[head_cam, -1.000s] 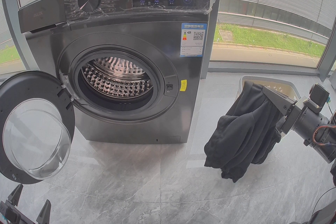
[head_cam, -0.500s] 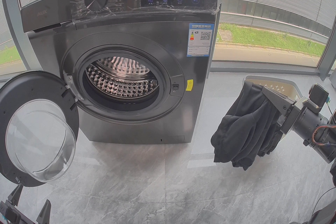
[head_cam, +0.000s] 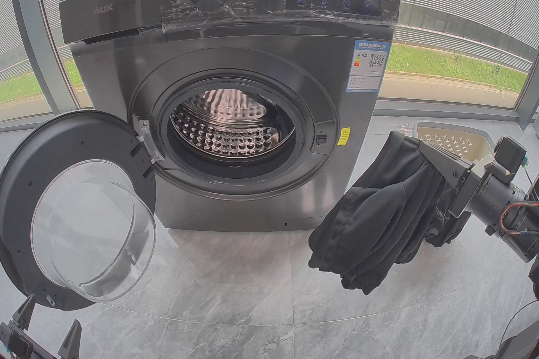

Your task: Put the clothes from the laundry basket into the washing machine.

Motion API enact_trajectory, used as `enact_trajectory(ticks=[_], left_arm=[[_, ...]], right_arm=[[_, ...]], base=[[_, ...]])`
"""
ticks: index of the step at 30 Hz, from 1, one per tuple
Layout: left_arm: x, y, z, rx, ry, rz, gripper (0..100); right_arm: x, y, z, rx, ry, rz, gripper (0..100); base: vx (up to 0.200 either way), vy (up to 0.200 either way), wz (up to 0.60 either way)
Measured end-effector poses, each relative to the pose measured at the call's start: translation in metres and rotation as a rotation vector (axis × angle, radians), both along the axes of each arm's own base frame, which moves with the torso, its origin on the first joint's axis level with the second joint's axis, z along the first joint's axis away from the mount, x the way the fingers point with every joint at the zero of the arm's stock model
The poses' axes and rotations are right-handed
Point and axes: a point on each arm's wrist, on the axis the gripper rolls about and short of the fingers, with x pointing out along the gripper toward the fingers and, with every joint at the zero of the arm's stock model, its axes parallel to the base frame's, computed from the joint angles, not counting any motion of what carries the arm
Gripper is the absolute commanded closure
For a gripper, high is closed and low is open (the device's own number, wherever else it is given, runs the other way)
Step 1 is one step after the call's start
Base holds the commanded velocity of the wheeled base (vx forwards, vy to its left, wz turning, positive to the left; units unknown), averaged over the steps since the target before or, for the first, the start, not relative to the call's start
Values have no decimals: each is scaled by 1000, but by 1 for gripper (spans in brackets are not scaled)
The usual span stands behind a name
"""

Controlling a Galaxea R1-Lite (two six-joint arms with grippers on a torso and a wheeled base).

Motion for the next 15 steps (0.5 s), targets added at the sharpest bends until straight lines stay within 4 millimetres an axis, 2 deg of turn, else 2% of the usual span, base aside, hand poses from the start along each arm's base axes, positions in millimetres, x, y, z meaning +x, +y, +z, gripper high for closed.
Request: enact_trajectory(ticks=[15], left_arm=[[0, 0, 0, 0, 0, 0, 0]], right_arm=[[-2, 3, -2, -2, 9, 13, 100]], base=[[0, 0, 0]])
